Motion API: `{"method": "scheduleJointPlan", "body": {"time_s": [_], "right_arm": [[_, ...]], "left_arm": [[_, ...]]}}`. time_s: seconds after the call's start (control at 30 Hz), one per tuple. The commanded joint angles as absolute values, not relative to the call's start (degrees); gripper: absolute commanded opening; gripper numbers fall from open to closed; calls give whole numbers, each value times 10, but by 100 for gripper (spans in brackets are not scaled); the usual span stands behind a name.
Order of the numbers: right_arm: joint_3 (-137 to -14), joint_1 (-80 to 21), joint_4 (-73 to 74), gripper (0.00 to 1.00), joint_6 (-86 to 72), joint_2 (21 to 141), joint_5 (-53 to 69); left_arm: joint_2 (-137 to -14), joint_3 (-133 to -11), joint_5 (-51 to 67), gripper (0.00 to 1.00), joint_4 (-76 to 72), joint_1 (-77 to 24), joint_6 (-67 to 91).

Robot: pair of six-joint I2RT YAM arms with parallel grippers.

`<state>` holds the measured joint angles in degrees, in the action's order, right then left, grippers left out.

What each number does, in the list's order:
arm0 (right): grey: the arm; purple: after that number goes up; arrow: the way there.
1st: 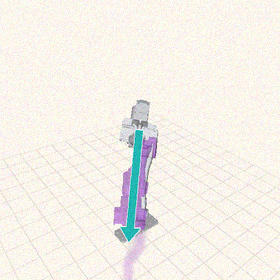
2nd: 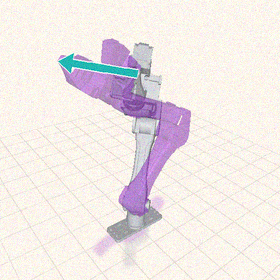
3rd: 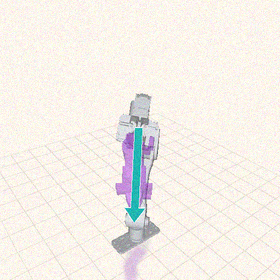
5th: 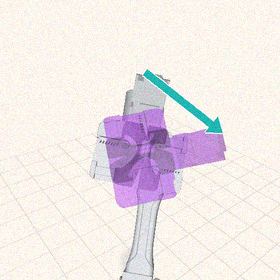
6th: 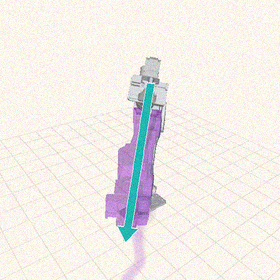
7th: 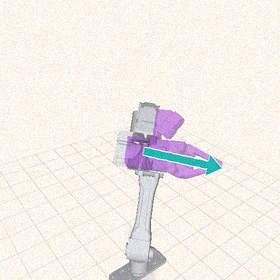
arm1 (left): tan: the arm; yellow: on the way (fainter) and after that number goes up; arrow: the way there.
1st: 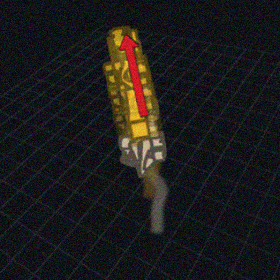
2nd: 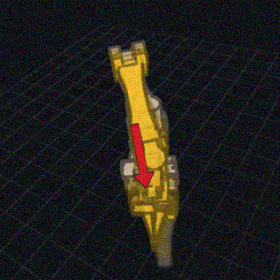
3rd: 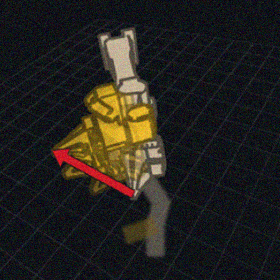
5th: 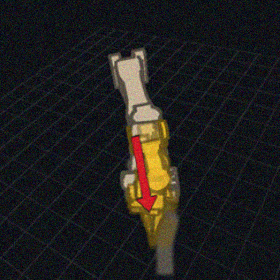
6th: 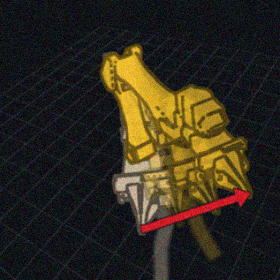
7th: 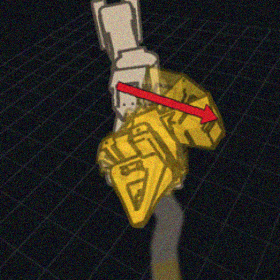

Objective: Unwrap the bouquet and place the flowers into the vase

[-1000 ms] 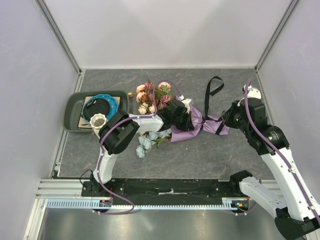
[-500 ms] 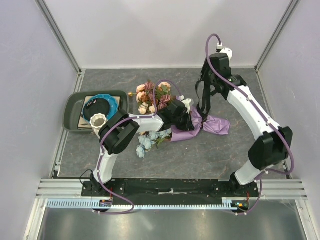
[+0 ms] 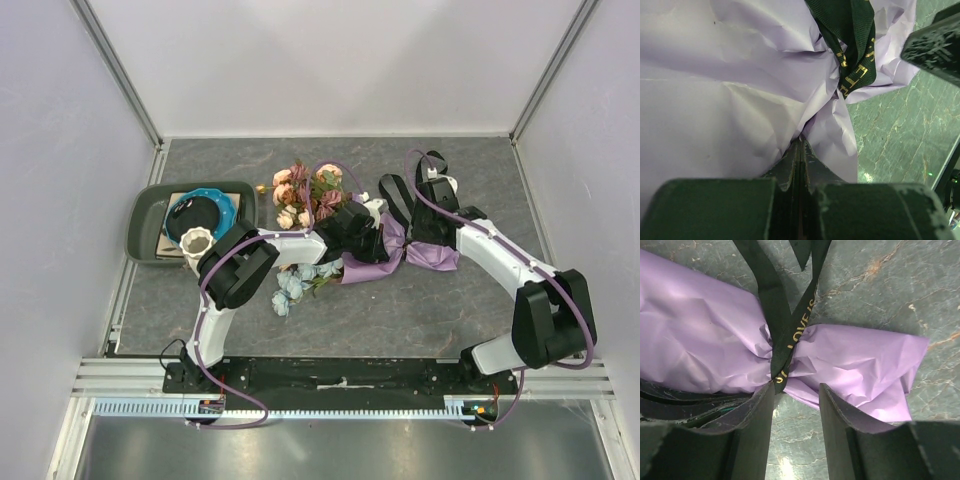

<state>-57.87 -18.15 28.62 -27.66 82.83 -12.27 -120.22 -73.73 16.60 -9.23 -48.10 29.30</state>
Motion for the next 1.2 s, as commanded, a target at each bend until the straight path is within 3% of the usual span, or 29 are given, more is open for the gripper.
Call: {"method": "scheduleJointPlan", "body": {"time_s": [0.0, 0.37, 0.4, 0.43, 0.53, 0.7, 0.9, 1.17], "right_arm": [[-563, -181, 215, 47, -294, 839, -111], [-574, -181, 174, 43, -312, 900, -91], [-571, -181, 169, 40, -313, 900, -92], [-570, -182, 169, 28, -313, 896, -94], [-571, -181, 187, 13, -309, 866, -98], [-542, -181, 247, 5, -318, 790, -106], [-424, -182, 265, 6, -396, 676, -108], [-371, -182, 235, 8, -406, 688, -107]], "left_arm": [[-1187, -728, 174, 2, -87, -490, 271], [-1194, -735, 168, 2, -82, -490, 269], [-1195, -737, 166, 2, -78, -490, 269], [-1196, -740, 164, 2, -76, -490, 269], [-1203, -746, 155, 2, -69, -490, 272], [-1216, -753, 152, 2, -67, -483, 282], [-1219, -756, 148, 2, -66, -481, 283], [-1225, -766, 158, 2, -64, -481, 282]]}}
